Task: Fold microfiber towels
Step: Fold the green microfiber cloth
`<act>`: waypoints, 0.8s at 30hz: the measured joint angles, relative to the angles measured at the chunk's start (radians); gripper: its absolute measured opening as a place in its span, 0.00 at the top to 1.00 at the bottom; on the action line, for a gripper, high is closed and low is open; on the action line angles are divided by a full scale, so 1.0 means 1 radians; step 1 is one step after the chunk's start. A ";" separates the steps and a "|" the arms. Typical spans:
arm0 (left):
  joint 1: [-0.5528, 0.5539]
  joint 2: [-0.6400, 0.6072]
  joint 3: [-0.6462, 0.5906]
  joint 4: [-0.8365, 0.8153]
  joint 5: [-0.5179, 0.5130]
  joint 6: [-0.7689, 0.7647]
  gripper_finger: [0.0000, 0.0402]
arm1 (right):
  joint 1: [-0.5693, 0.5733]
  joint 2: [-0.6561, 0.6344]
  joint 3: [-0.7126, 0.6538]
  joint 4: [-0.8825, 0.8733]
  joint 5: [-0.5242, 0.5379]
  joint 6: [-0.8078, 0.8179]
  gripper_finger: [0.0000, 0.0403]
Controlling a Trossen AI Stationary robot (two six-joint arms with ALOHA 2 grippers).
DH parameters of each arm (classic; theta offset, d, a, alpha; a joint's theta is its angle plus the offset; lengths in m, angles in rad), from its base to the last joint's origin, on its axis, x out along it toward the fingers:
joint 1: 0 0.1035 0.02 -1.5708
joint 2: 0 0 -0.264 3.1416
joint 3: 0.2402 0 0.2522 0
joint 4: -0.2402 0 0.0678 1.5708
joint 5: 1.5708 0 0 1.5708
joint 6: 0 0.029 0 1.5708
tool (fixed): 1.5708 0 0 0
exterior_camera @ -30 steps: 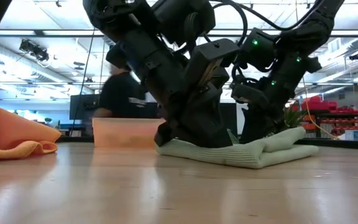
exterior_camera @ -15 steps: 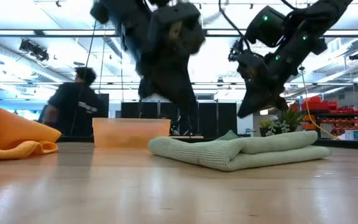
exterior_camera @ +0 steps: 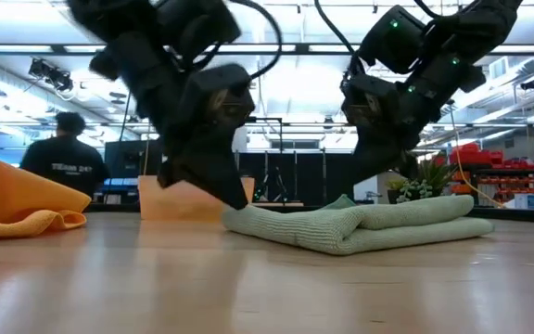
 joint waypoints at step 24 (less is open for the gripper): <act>0.166 -0.229 -0.084 -0.201 0.003 0.005 0.91 | -0.108 -0.116 0.000 -0.115 0.010 0.022 0.99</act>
